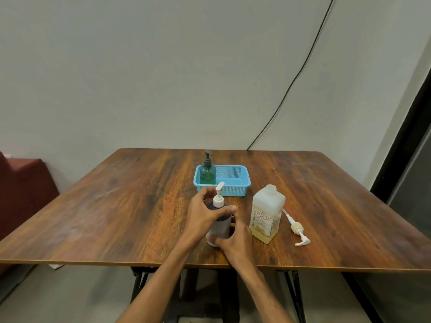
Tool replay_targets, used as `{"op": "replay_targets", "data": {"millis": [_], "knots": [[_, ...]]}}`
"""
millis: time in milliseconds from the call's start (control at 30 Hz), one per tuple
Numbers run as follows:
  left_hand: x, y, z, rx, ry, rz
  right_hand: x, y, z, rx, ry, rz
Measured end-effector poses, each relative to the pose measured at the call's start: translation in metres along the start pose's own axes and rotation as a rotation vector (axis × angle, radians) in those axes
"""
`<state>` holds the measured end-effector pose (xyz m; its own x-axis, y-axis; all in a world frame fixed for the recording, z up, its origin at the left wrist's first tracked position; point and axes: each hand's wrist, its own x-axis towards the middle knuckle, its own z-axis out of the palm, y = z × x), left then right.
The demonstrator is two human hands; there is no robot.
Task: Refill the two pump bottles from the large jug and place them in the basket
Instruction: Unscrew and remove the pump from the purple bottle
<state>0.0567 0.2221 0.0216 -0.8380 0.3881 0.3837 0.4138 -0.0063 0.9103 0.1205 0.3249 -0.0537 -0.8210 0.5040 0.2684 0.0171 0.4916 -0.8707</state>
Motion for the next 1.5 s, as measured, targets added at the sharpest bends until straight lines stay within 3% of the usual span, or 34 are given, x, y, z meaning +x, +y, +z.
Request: {"op": "replay_targets", "data": {"millis": [133, 367, 567, 733, 967, 1500], "knots": [[-0.006, 0.0, -0.007, -0.058, -0.156, 0.018, 0.0, -0.001, -0.001, 0.007, -0.009, -0.018], [-0.002, 0.0, -0.005, -0.044, 0.074, 0.036, -0.002, -0.004, -0.003, 0.04, -0.003, -0.022], [-0.01, -0.002, -0.008, -0.093, -0.09, 0.032, -0.001, -0.004, -0.003, 0.003, -0.003, -0.029], [-0.006, -0.003, -0.01, -0.097, 0.062, 0.028, -0.001, -0.005, -0.002, 0.019, -0.002, -0.019], [-0.006, -0.004, -0.008, -0.052, 0.003, 0.028, -0.002, -0.006, -0.002, 0.008, 0.003, -0.023], [0.009, 0.043, -0.012, -0.172, 0.239, 0.104, -0.003, -0.004, -0.001, 0.034, 0.002, -0.007]]}}
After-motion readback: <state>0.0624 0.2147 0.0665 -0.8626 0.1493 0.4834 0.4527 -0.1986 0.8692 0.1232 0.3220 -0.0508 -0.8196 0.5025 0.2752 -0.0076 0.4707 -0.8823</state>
